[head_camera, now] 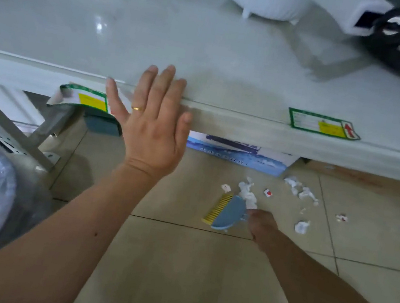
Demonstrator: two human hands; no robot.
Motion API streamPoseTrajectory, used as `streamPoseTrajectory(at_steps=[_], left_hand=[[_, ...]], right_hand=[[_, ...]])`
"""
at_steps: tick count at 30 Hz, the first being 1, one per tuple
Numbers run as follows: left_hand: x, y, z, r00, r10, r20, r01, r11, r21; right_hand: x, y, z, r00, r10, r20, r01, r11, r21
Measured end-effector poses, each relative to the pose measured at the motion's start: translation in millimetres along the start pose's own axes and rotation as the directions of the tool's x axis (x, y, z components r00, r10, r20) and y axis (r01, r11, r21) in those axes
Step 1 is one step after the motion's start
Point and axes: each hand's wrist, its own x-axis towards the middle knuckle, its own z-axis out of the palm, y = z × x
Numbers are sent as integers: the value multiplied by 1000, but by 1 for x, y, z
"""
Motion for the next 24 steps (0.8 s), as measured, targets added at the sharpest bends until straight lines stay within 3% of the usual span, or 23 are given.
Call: streamPoseTrajectory(at_steps=[5,8,15,21,24], left_hand=[[11,84,17,989,146,-18,-147,975,-169],[17,118,26,986,165,-15,-166,975,-150],[9,125,43,982,144,-119,-154,985,-81],[8,122,48,969,172,-176,-185,981,-61],[8,123,44,978,146,-150,-161,983,-93]], right_hand=[[6,10,-36,999,27,-23,-24,989,146],[14,1,-45,999,20,-32,-10,961,276],[42,-24,-44,998,30,-56,-1,892,453],[24,3,-25,976,208,-71,-145,853,500],[8,15,-22,989,124,-82,-73,883,463]])
